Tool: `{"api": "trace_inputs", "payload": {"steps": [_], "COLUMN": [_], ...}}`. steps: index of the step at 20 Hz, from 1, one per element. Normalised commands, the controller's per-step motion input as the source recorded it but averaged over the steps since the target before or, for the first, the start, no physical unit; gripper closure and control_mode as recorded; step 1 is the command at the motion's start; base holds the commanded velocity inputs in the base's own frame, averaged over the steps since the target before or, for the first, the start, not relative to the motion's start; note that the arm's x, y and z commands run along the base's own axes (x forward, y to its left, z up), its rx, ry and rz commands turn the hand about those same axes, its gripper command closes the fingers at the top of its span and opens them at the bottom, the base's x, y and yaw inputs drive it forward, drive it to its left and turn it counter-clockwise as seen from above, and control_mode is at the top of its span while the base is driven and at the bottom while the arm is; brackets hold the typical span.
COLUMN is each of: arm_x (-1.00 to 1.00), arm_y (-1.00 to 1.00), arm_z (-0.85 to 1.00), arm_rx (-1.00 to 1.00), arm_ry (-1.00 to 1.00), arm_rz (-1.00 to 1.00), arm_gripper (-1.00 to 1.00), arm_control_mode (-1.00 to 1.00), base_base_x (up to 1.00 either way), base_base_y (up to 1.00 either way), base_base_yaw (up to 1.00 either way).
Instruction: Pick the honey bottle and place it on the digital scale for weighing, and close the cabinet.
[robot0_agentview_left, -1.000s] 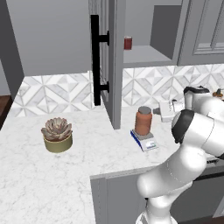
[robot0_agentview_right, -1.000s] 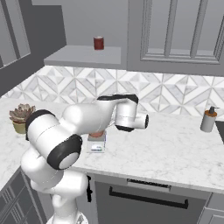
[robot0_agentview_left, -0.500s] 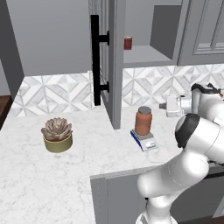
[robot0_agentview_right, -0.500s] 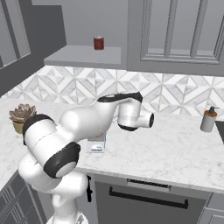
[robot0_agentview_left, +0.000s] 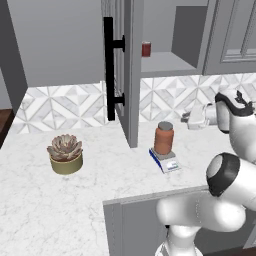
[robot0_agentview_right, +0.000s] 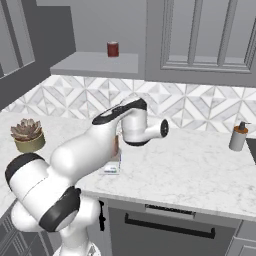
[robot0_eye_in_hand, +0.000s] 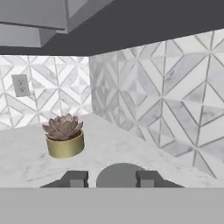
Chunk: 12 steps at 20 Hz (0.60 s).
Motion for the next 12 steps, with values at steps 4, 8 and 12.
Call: {"api": "trace_inputs", "payload": {"steps": [4,8,12], "arm_x": [-0.53,-0.77,-0.93], "arm_y": [0.09,0.02,0.03], "arm_z": [0.44,0.28,0.11], "arm_rx": [-0.14,-0.08,-0.06], "arm_ry": [0.11,0.08,0.05], "arm_rz": [-0.25,-0.3,-0.38], "arm_gripper": [-1.0,-1.0,-1.0], "arm_control_mode": [-1.0,-1.0,-1.0], "base_base_x": [0.0,0.0,0.0], "base_base_y": [0.0,0.0,0.0], "base_base_yaw": [0.0,0.0,0.0]}}
